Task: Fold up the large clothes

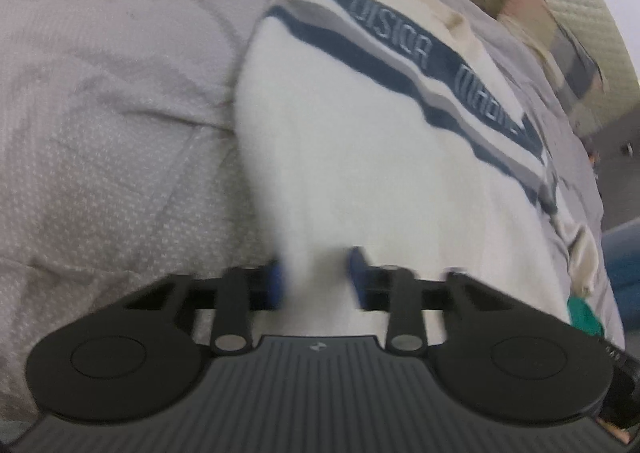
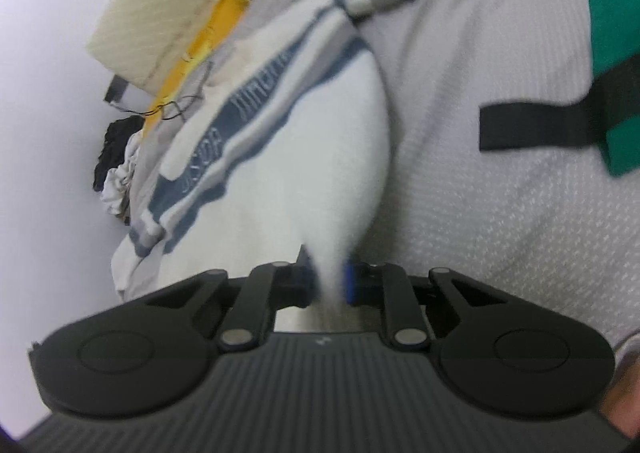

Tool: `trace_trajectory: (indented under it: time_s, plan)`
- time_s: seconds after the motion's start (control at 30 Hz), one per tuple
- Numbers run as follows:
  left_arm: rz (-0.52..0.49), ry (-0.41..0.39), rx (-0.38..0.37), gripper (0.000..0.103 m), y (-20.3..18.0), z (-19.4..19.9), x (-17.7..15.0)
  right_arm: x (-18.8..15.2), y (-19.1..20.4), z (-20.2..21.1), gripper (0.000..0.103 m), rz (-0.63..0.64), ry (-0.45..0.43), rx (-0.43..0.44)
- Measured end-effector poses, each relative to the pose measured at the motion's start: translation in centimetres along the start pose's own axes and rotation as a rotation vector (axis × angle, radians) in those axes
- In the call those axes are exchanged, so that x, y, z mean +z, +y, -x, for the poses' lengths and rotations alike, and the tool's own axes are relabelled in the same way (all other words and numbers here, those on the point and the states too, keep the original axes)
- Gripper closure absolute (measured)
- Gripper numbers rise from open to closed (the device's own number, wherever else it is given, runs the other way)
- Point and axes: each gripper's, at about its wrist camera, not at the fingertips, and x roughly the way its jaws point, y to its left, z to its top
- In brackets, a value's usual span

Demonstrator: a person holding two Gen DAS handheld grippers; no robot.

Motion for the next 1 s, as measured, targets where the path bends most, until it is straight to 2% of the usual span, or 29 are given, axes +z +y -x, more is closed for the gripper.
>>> trace_trajectory:
  time_s: [0.07,0.23,0.37,0.47,0.57,0.63,0.7,0.73,0.77,0.8,1.0]
  plan:
    - [-0.015,-0.010,-0.011,0.094,-0.2,1.0,0.2,-0.2,0.6,1.3,0.086,0.052,-0.032,-0.011]
    - [-0.042,-0.020,-0.066,0.096,-0.5,4.2,1.4,-1.0,2.3,4.4,0.087,0.155,-0.131,-0.058]
    - [-0.091,-0.004,-0.021,0.096,-0.6,5.7,1.5,-1.9,2.3,4.7,0.086,0.182,-0.135,-0.123]
    - [-0.097,0.042,0.009,0.095,-0.3,5.0,1.5,-1.8,1.8,3.9,0.086,0.163,-0.103,-0.155]
    - [-0.124,0.041,0.019,0.094,-0.8,4.2,1.6,-1.7,2.0,3.4,0.082,0.171,-0.092,-0.175]
    - [-0.158,0.029,0.045,0.086,-1.4,3.6,1.5,-1.7,2.0,3.8,0.077,0.176,-0.108,-0.187]
    - [-0.194,0.019,0.066,0.053,-1.9,3.5,1.3,-1.7,2.0,4.1,0.065,0.177,-0.129,-0.211]
    - [-0.212,0.008,0.066,0.048,-2.1,3.6,1.2,-1.8,2.1,4.2,0.060,0.177,-0.139,-0.219]
    - [-0.237,-0.011,0.065,0.046,-2.5,3.9,0.9,-1.8,2.2,4.3,0.049,0.178,-0.153,-0.219]
    - [-0.260,-0.029,0.065,0.046,-2.9,4.3,0.7,-1.8,2.3,4.6,0.044,0.186,-0.171,-0.216]
    - [-0.397,-0.170,0.043,0.045,-5.9,7.1,-0.9,-2.1,3.9,6.4,0.044,0.287,-0.311,-0.222]
